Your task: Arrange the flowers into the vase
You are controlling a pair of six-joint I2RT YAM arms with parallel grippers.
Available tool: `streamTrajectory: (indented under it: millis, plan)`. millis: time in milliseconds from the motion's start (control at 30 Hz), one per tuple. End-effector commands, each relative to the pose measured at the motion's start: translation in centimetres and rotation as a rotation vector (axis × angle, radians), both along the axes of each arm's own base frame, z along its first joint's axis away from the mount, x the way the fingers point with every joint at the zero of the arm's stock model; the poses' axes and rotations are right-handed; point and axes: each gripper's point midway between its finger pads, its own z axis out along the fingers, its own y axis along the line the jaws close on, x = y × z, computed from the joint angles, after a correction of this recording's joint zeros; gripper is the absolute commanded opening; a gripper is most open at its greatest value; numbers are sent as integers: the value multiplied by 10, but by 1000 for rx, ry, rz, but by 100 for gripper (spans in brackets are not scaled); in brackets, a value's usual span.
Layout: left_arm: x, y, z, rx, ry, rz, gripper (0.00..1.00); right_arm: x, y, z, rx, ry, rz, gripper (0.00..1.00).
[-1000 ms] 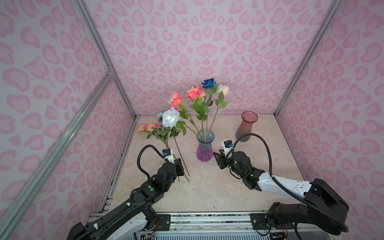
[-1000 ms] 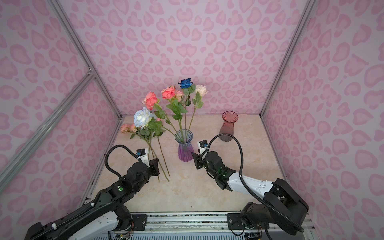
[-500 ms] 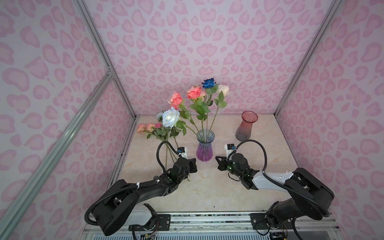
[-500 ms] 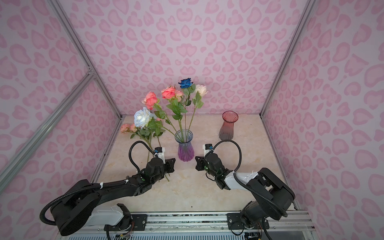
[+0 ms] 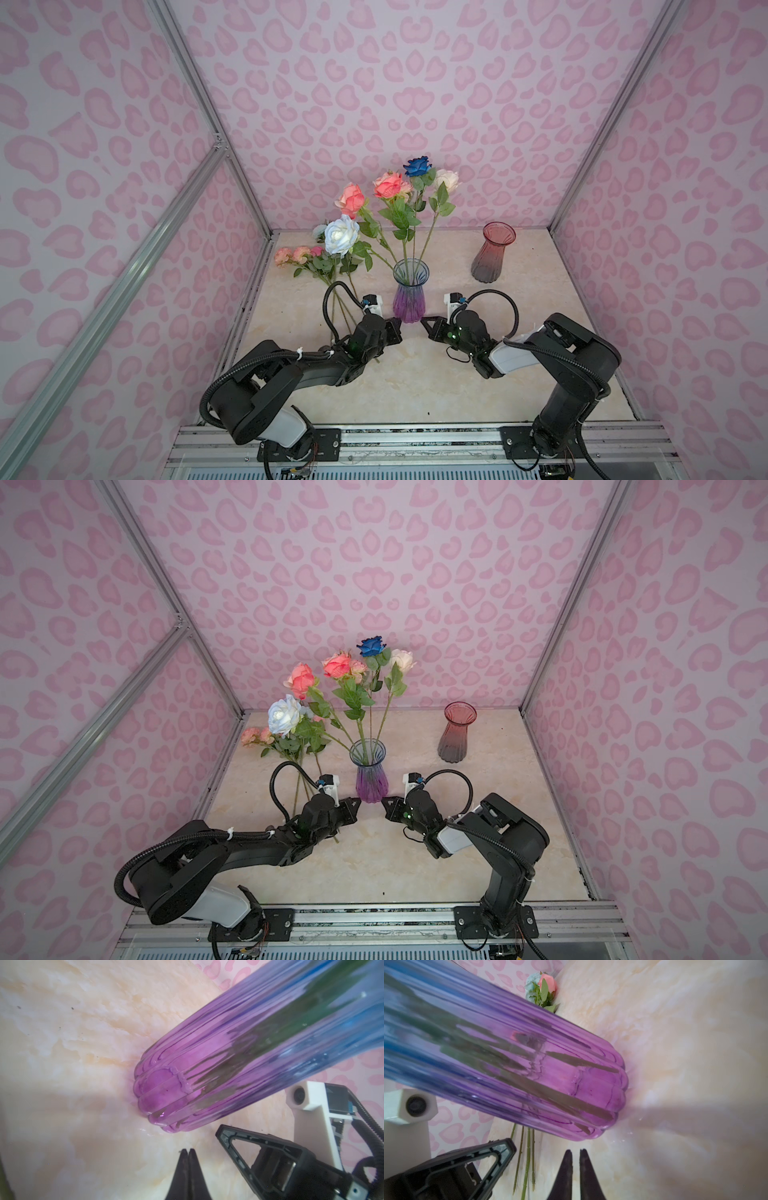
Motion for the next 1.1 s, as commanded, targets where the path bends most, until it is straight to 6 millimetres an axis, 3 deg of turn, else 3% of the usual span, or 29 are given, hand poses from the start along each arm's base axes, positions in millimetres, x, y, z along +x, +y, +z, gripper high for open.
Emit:
streamTrajectory:
  millis: [0, 767, 1067]
  plan:
    - [6, -7, 8, -24, -29, -8, 4, 5, 6, 9, 33, -16, 5, 11]
    - [29, -26, -2, 41, -56, -40, 4, 20, 13, -1, 31, 3, 12, 14]
    - [46, -29, -4, 63, -71, -30, 4, 26, 14, -5, 26, 5, 12, 14]
